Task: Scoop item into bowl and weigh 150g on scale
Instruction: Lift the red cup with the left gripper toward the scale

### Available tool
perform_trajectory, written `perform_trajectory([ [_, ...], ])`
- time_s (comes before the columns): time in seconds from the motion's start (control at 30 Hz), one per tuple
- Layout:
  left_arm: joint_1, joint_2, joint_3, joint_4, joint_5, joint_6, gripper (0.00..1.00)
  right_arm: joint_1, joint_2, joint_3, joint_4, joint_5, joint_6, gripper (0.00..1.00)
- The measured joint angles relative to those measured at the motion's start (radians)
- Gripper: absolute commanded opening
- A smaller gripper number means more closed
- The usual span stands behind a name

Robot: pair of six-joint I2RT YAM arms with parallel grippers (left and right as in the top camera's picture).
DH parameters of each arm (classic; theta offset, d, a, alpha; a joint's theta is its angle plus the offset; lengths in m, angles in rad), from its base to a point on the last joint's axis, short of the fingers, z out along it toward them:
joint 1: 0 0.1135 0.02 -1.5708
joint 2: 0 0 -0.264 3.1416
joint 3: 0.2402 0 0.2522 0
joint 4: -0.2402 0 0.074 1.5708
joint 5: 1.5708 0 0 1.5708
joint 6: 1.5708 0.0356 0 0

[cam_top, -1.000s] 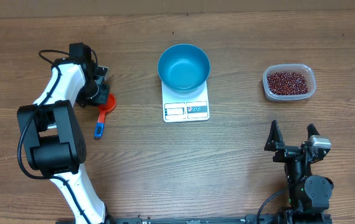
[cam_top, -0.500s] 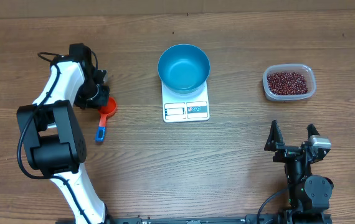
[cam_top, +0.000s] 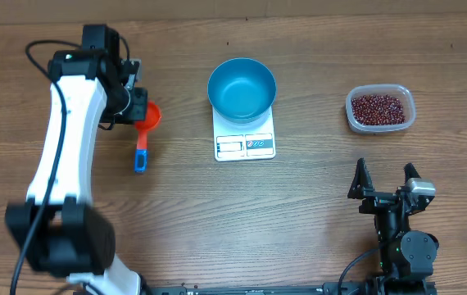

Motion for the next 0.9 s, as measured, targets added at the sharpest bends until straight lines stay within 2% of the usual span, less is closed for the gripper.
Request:
perform_trajectory([
  [0.23,-0.121,-0.186,0.016,-0.137,0.039,-0.033,0.04,0.0,0.0,0.0,0.0,0.0,0.0,1.0],
  [0.37,-0.174,-0.199,0.016,-0.166,0.081,-0.059,0.04,0.0,0.0,0.0,0.001,0.0,0.0,1.0],
  [0.5,-0.267,-0.198,0.016,-0.164,0.098,-0.14,0.04,0.0,0.0,0.0,0.001,0.0,0.0,1.0],
  [0.9,-0.491,-0.198,0.016,-0.165,0.074,-0.267,0.04,0.0,0.0,0.0,0.0,0.0,0.0,1.0],
])
